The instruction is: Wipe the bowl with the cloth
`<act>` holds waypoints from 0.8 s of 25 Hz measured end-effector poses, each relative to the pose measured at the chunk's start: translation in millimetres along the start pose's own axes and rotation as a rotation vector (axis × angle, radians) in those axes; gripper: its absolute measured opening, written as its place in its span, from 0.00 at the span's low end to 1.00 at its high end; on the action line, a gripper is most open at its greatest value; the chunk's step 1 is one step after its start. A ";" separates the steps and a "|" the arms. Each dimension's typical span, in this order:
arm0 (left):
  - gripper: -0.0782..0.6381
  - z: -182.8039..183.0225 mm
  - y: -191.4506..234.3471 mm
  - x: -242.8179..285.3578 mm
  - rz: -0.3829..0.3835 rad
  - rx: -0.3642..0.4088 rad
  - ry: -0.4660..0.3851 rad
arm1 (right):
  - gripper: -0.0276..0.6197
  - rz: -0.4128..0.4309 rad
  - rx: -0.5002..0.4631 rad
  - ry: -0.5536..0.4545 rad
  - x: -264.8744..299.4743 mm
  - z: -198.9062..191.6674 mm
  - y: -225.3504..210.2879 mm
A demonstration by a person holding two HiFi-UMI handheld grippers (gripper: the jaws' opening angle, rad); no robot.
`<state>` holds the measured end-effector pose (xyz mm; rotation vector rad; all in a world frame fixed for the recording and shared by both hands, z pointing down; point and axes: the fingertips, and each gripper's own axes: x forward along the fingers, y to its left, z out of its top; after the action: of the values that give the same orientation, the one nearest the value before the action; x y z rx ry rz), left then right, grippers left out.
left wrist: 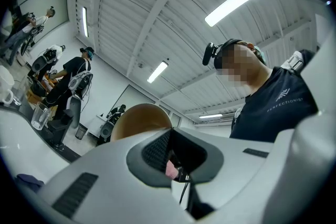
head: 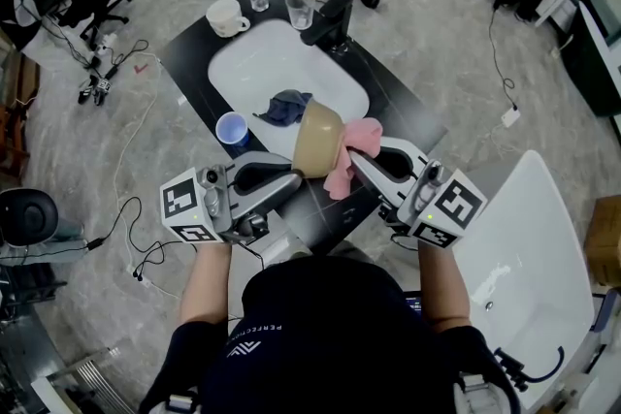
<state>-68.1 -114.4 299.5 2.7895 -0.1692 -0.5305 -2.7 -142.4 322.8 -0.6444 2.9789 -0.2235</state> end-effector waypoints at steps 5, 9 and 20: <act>0.13 2.3 4.0 -0.4 0.009 -0.006 -0.021 | 0.11 0.011 0.016 -0.001 0.8 -2.0 -0.4; 0.13 2.7 4.6 -1.0 0.015 -0.014 -0.035 | 0.11 0.029 0.047 -0.018 -0.3 -1.6 1.8; 0.13 2.8 12.0 -1.7 0.056 -0.023 -0.026 | 0.11 0.046 0.038 0.003 2.7 -2.4 8.8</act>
<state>-71.4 -126.2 301.3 2.7475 -0.2439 -0.5511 -9.0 -135.3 323.5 -0.5708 2.9805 -0.2777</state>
